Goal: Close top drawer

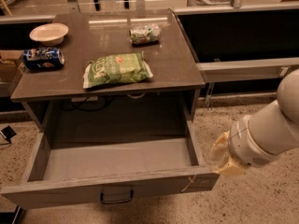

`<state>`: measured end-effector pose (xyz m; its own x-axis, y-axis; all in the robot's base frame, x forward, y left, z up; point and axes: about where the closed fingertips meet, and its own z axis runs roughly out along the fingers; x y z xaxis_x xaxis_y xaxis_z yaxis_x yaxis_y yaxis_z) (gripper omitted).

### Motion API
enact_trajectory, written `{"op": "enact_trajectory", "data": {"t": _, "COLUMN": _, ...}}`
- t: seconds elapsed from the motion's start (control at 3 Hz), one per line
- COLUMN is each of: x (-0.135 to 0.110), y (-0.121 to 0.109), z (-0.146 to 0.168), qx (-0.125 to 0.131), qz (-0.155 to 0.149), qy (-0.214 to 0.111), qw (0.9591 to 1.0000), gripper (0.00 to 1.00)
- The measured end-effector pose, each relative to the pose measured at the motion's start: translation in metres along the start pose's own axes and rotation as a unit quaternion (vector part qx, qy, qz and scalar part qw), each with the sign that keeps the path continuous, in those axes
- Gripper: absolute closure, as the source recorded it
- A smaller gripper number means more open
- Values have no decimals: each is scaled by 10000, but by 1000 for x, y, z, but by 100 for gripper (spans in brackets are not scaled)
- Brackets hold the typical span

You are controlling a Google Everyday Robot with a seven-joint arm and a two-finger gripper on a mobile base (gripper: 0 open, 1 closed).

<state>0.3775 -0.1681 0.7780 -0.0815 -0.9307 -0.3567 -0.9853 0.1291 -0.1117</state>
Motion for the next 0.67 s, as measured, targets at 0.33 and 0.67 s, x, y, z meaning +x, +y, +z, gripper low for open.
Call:
{"op": "enact_trajectory", "data": {"t": 0.33, "x": 0, "y": 1, "z": -1, "qx": 6, "qz": -15, "qy": 20, "qw": 10000, "gripper": 88}}
{"op": "enact_trajectory", "data": {"t": 0.67, "x": -1, "y": 1, "z": 7, "qx": -54, "qz": -16, "qy": 1, "qw": 10000, "gripper": 100}}
